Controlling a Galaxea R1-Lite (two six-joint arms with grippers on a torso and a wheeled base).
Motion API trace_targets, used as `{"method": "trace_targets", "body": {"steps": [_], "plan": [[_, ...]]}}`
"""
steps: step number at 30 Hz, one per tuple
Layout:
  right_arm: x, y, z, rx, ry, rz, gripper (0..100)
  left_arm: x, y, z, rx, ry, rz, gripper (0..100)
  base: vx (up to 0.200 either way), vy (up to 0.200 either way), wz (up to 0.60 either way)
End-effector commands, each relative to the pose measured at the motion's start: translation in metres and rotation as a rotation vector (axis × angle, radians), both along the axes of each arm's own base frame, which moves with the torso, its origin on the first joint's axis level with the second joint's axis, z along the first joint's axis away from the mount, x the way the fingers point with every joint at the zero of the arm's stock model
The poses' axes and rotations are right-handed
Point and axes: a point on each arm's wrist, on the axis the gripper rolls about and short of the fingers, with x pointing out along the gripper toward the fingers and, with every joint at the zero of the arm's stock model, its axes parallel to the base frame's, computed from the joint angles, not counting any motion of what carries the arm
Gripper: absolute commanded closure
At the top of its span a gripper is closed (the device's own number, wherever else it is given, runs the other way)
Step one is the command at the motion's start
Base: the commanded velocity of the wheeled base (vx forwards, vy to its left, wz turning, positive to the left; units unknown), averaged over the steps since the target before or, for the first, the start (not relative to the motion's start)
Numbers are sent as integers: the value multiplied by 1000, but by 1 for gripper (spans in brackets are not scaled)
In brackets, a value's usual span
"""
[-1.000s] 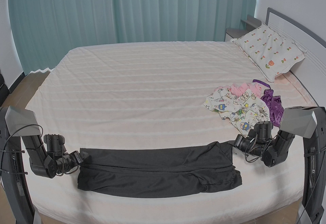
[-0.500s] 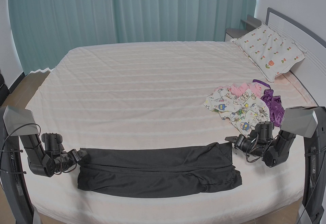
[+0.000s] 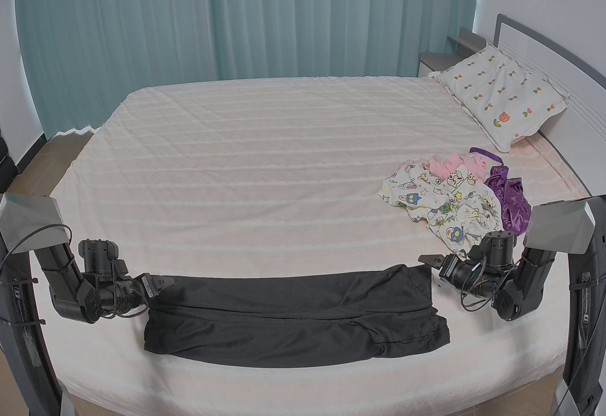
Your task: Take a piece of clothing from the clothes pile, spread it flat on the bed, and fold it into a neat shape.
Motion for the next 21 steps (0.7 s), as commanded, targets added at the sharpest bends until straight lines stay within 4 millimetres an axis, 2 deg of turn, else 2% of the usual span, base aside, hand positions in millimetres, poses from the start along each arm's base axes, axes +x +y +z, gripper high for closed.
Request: {"method": "trace_targets", "body": {"steps": [1,6,21], "plan": [[-1,1,0,0,2,4,0,-3,-4,-12,41,35,-37,0,0,0,0],[-1,2,0,0,2,7,0,-5,-10,-23,106,70,-60,0,0,0,0],[-4,6,-1,-1,9,17,0,-4,-31,-25,137,68,-141,0,0,0,0]]}}
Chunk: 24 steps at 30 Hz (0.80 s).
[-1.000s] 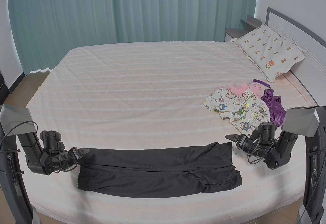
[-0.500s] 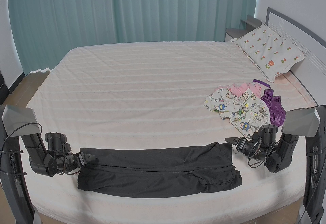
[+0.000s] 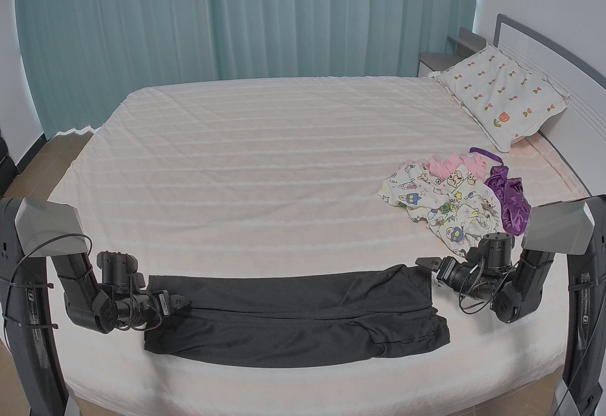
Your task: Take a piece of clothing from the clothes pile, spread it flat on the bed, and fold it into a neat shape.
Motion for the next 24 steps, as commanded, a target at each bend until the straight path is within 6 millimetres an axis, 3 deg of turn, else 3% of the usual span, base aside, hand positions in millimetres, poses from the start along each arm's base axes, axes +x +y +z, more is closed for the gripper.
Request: {"method": "trace_targets", "body": {"steps": [1,6,7,15,24], "plan": [[0,0,0,0,-1,1,0,1,-5,-1,6,1,-13,0,0,0,0],[0,0,0,0,-1,1,0,2,-8,-3,29,5,-19,0,0,0,0],[0,0,0,0,0,1,0,1,-8,-3,30,6,-22,100,0,0,0],[0,0,0,0,2,1,0,-3,-6,-1,32,12,-15,100,0,0,0],[-1,1,-1,-1,3,3,0,-8,8,21,50,-35,43,100,0,0,0]]}}
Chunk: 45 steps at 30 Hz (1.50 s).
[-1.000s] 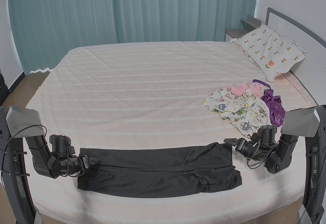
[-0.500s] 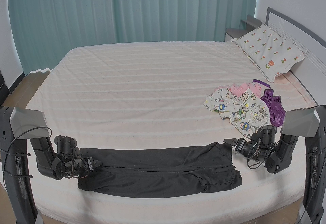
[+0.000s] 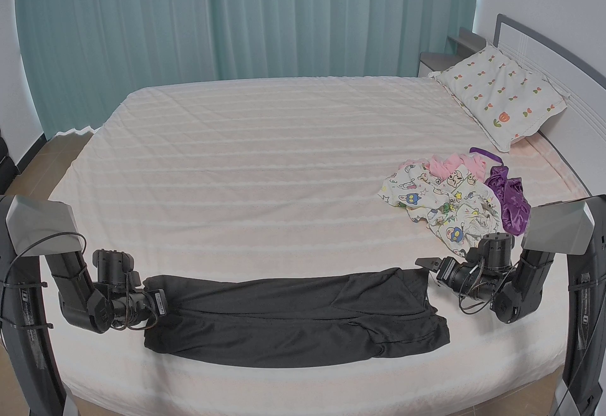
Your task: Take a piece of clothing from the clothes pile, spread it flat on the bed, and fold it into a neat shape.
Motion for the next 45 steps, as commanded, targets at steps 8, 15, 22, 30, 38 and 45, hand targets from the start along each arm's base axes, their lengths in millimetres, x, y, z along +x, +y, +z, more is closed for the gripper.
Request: {"method": "trace_targets", "body": {"steps": [8,15,22,30,38,45], "plan": [[0,0,0,0,1,0,0,-2,21,20,0,-59,67,100,0,0,0],[0,0,-1,1,1,2,0,-5,40,28,-25,-81,123,100,0,0,0],[0,0,0,4,0,4,0,-7,51,37,-43,-108,176,100,0,0,0],[0,0,0,5,-2,3,0,-11,30,43,-74,-103,151,100,0,0,0],[1,0,2,8,-13,6,0,-20,-2,57,-94,-87,67,100,0,-150,0],[0,0,2,8,-16,6,0,-20,-26,59,-59,-68,39,100,0,-200,0]]}}
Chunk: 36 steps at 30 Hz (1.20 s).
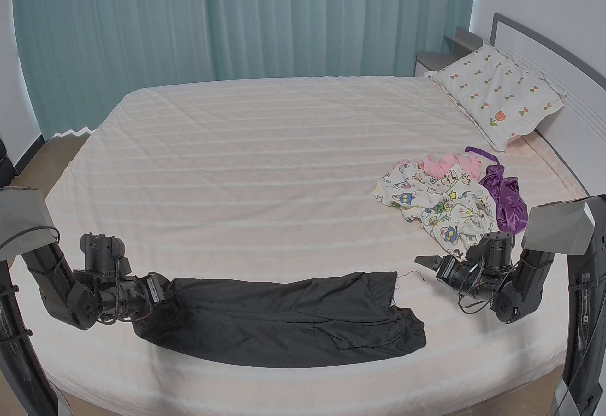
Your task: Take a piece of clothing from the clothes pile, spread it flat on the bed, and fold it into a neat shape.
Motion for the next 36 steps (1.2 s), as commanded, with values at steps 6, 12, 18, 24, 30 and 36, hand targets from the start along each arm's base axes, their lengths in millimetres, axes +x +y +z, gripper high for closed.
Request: {"method": "trace_targets", "body": {"steps": [6,12,18,24,30,36], "plan": [[-2,1,0,0,3,3,0,-1,-36,5,14,-16,-53,100,0,-200,0],[-2,1,1,0,3,3,0,5,-57,8,32,-18,-90,100,0,-200,0],[-2,3,0,0,4,9,0,15,-83,11,2,4,-111,100,0,-200,0],[-3,3,0,0,6,11,0,19,-106,1,21,27,-148,100,0,-200,0],[-4,7,-1,-2,10,22,0,20,-120,-14,39,53,-179,100,0,-200,0],[-4,8,-3,-3,13,24,0,31,-134,-13,-17,32,-155,100,0,-67,0]]}}
